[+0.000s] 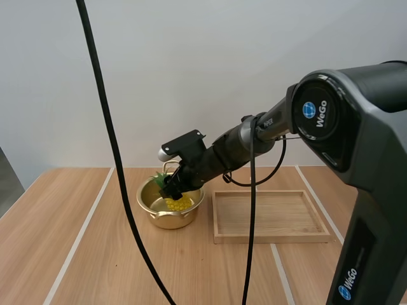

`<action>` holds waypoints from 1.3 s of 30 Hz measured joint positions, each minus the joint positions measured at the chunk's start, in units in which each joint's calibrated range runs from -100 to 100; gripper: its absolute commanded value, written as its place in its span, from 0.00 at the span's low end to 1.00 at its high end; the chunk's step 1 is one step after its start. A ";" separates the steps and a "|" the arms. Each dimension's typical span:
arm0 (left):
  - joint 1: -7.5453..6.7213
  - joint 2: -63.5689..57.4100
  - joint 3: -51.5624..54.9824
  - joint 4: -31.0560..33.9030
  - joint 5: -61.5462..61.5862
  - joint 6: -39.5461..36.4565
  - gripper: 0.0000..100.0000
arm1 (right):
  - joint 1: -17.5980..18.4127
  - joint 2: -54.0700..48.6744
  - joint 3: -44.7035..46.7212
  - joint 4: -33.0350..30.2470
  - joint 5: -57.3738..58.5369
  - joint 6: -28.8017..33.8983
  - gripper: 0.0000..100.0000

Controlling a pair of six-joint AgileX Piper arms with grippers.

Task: Open the pot, put the pineapple inside, and close it

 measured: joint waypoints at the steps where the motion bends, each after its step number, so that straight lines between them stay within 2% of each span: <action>1: 0.00 0.00 0.00 0.00 0.00 0.00 0.00 | 0.00 -0.92 0.00 0.03 0.00 0.00 1.00; 16: 0.00 0.00 0.00 0.00 0.00 0.00 0.00 | 0.00 -12.92 -0.58 0.87 -3.84 0.99 1.00; 20: 0.00 0.00 0.00 0.00 0.00 0.00 0.00 | -0.26 -16.14 -0.58 -2.17 -5.80 3.62 1.00; 26: 0.00 0.00 0.00 0.00 0.00 0.00 0.00 | -3.13 -19.72 -0.58 -10.34 -6.12 11.65 1.00; 32: 0.00 0.00 0.00 0.00 0.00 0.00 0.00 | -4.95 -21.46 -0.58 -12.24 -6.58 13.77 1.00; 34: 0.00 0.00 0.00 0.00 0.00 0.00 0.00 | -8.22 -25.72 -0.58 -12.91 -6.39 14.73 1.00; 39: 0.00 0.00 0.00 0.00 0.00 0.00 0.00 | -11.88 -31.29 -0.58 -13.17 -6.39 15.45 1.00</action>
